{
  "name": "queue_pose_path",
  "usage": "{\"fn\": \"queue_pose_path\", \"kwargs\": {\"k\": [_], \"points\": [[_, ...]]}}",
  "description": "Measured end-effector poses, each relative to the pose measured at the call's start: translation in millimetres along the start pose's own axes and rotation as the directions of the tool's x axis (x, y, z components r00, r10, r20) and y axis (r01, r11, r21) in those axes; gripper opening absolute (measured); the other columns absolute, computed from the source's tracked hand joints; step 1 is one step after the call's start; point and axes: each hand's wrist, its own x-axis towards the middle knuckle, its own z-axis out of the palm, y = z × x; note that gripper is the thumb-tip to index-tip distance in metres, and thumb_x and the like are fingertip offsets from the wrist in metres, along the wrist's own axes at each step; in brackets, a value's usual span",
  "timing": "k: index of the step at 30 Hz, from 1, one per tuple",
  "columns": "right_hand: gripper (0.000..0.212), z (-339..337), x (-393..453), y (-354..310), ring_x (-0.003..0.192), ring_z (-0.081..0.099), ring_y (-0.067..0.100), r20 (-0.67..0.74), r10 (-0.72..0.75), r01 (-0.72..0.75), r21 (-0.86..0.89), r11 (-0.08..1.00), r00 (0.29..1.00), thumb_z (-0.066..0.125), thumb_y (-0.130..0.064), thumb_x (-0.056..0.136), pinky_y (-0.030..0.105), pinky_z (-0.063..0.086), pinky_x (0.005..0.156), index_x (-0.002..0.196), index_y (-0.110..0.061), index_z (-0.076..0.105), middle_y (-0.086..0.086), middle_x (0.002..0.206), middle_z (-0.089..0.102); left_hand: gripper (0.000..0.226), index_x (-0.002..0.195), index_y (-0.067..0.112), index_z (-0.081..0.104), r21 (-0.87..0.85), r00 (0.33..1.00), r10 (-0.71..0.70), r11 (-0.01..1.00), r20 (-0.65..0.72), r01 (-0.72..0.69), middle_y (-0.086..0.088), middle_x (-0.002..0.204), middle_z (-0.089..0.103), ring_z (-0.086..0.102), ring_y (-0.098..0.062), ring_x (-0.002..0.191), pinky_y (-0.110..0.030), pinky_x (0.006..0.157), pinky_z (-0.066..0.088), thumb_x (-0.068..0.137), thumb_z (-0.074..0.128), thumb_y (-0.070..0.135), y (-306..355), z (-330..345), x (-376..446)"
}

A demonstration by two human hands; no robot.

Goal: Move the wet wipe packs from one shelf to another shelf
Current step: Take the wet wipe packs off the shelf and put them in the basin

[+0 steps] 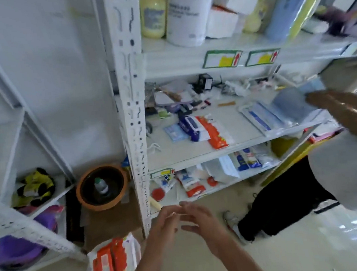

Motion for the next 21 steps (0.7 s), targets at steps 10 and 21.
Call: {"fn": "queue_pose_path", "kwargs": {"k": [10, 21], "points": [[0.031, -133.6, 43.7, -90.9, 0.109, 0.075, 0.025, 0.057, -0.168, 0.167, 0.032, 0.985, 0.984, 0.057, -0.036, 0.103, 0.051, 0.058, 0.100, 0.118, -0.015, 0.073, 0.005, 0.114, 0.079, 0.014, 0.105, 0.021, 0.069, 0.060, 0.988, 0.118, 0.992, -0.102, -0.112, 0.018, 0.088, 0.077, 0.074, 0.001, 0.085, -0.028, 0.074, 0.055, 0.104, 0.055, 0.023, 77.6, 141.2, 56.3], [0.019, -190.4, 125.6, -163.0, 0.084, 0.076, 0.023, 0.093, -0.159, 0.164, -0.047, 0.985, 0.983, 0.057, -0.026, 0.104, 0.032, 0.062, 0.072, 0.118, -0.015, 0.063, 0.010, 0.100, 0.078, 0.023, 0.119, 0.024, 0.063, 0.333, 0.954, 0.135, 0.942, -0.266, -0.040, 0.005, 0.120, 0.066, 0.065, -0.017, 0.112, -0.046, 0.102, 0.053, 0.097, 0.060, 0.030, 125.4, 170.1, 145.1]]}}
